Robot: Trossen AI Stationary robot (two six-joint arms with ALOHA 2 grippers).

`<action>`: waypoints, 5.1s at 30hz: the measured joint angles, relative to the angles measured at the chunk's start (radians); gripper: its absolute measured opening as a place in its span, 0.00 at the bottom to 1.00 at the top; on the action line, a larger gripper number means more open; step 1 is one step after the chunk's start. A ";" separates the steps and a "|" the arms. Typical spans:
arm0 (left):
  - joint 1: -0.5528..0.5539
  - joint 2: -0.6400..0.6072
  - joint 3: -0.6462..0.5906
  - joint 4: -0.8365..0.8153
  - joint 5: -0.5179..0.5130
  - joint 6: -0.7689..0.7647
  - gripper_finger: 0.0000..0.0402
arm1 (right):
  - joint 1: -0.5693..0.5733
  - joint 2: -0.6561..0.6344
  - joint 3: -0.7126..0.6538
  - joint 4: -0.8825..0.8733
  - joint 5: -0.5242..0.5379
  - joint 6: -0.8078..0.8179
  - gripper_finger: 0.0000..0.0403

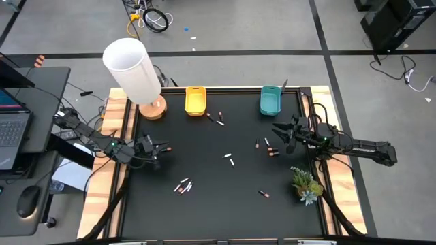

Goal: Sort batteries

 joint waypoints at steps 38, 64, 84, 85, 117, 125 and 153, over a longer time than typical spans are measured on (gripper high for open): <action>0.001 0.002 0.000 0.295 0.042 -0.257 0.05 | 0.000 0.000 0.000 0.224 -0.071 0.055 0.37; 0.001 0.014 0.000 0.380 -0.074 -0.098 0.37 | 0.203 0.638 0.176 0.173 0.025 -0.094 0.46; 0.047 0.168 0.128 0.146 0.069 -0.176 0.24 | 0.202 1.259 0.584 0.268 0.077 -0.208 0.46; 0.046 0.175 0.128 0.139 0.072 -0.184 0.24 | 0.202 1.281 0.609 0.266 0.079 -0.202 0.46; 0.094 0.406 0.118 0.251 0.109 -0.369 0.24 | 0.336 1.429 0.562 0.522 0.053 -0.342 0.44; 0.184 0.636 0.172 0.447 0.208 -0.371 0.24 | 0.387 1.430 0.475 0.611 0.133 -0.314 0.44; 0.446 1.561 0.652 0.929 0.644 -0.162 0.25 | 0.458 1.320 0.429 0.571 0.249 -0.245 0.44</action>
